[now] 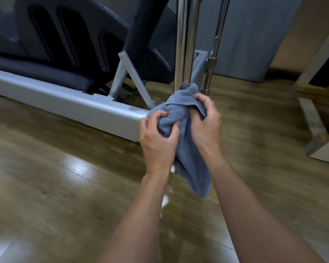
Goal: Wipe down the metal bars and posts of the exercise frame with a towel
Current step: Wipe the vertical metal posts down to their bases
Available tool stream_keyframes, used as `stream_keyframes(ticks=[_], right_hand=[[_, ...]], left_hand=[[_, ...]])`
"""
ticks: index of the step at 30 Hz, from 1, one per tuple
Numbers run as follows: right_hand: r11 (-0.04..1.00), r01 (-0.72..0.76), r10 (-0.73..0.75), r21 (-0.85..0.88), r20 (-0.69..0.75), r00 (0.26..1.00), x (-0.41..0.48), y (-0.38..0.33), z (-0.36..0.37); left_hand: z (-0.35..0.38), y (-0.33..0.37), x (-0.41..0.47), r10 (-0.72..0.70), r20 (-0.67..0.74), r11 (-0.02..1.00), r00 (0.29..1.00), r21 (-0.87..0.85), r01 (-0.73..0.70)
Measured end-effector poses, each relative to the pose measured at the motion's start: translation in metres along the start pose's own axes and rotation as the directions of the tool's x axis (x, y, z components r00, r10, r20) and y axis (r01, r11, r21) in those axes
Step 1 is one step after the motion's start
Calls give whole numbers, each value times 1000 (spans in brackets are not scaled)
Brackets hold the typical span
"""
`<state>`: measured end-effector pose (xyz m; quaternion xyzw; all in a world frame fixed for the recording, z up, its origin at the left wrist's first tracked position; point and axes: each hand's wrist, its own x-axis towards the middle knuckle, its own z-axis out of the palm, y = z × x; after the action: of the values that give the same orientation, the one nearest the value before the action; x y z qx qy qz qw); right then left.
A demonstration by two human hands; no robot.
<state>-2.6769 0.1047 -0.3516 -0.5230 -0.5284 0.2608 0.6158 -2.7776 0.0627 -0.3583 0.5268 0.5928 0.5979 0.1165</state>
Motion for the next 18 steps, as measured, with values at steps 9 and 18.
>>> stream_keyframes(ticks=[9,18], right_hand=[[953,-263,274,-151,63,960,-34,47,-10],[964,-263,261,-26,-55,964,-36,71,-5]], left_hand=[[1,-30,-13,-415,250,906,875,21,424],[22,-42,-20,-356,260,934,898,86,346]])
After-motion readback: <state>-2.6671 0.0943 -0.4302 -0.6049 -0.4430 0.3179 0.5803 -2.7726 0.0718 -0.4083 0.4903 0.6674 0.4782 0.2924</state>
